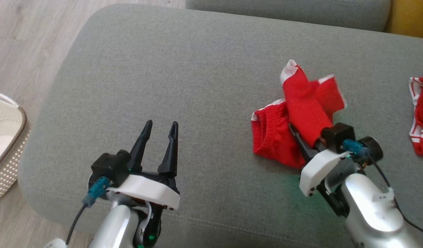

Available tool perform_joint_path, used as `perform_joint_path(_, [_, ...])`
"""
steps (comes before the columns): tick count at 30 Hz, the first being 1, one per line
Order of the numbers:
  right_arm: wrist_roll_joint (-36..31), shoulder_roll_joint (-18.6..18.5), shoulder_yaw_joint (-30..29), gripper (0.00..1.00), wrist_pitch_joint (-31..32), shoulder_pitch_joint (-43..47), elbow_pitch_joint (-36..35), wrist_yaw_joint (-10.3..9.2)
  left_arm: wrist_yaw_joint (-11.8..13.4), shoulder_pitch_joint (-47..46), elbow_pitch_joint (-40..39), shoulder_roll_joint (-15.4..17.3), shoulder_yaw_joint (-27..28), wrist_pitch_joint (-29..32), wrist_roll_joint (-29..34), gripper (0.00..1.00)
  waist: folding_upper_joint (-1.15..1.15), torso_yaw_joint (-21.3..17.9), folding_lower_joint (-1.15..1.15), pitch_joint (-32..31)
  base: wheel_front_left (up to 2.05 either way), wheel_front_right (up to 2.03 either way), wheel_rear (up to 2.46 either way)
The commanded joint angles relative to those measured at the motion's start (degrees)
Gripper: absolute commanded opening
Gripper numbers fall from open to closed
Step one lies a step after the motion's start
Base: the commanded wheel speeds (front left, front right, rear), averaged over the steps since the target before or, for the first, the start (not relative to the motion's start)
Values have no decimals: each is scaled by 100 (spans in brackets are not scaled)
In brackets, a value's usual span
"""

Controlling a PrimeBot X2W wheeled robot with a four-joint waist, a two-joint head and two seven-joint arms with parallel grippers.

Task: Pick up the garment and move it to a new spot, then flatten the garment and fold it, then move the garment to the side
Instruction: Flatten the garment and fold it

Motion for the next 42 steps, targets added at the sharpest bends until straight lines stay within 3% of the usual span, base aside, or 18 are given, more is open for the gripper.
perform_joint_path(1, [-46, -45, 143, 0, -90, -250, -141, 37, 16, -125, -202, 15, 170, -70, -32, 100, 0, 6, 0, 1, 0, 0, 0])
perform_joint_path(6, [-254, -168, 630, 4, -176, -386, 130, 37, 22, -107, -196, 15, 168, -70, -37, 100, 0, 25, 0, 11, 0, 0, 0])
perform_joint_path(8, [-450, -240, 843, 42, -261, -469, 205, 37, 27, -104, -197, 15, 173, -70, -38, 100, 0, 20, 0, 16, 0, 0, 0])
perform_joint_path(9, [-553, -264, 910, 100, -314, -508, 243, 37, 30, -103, -196, 15, 176, -70, -39, 100, 0, 15, 0, 18, 0, 0, 0])
perform_joint_path(16, [-1196, -332, 1475, 100, -538, -784, 471, 37, 41, -124, -189, 15, 155, -70, -56, 100, 0, -20, 0, 52, 0, 0, 0])
perform_joint_path(22, [-1361, -298, 1962, 100, -617, -1036, 676, 37, 55, -145, -189, 15, 122, -70, -70, 100, 0, -24, 0, 95, 0, 0, 0])
perform_joint_path(36, [-220, -501, 3661, 100, -444, -1452, 965, 37, 65, -147, -153, 15, 148, -70, -80, 100, 0, -45, 0, 90, 0, 0, 0])
perform_joint_path(42, [168, -673, 3685, 100, -581, -1672, 941, 37, 70, -150, -155, 15, 166, -70, -65, 100, 0, -171, 0, 58, 0, 0, 0])
